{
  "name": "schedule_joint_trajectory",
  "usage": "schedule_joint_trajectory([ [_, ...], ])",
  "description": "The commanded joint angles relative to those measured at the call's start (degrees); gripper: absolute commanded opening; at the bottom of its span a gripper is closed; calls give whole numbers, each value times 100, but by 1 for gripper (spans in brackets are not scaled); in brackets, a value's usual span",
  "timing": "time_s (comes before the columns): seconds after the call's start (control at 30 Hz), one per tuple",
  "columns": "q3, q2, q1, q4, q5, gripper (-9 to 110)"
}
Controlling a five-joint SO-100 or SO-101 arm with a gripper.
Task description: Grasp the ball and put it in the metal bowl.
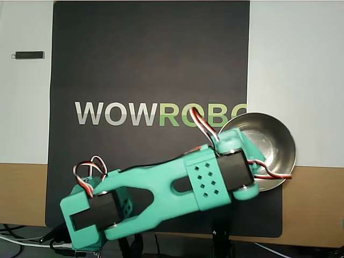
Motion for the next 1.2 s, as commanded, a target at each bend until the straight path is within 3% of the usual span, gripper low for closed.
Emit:
schedule_joint_trajectory([
  [0.0,-457,-114,44,-53,88,25],
  [1.17,-1986,-1714,176,-114,114,25],
])
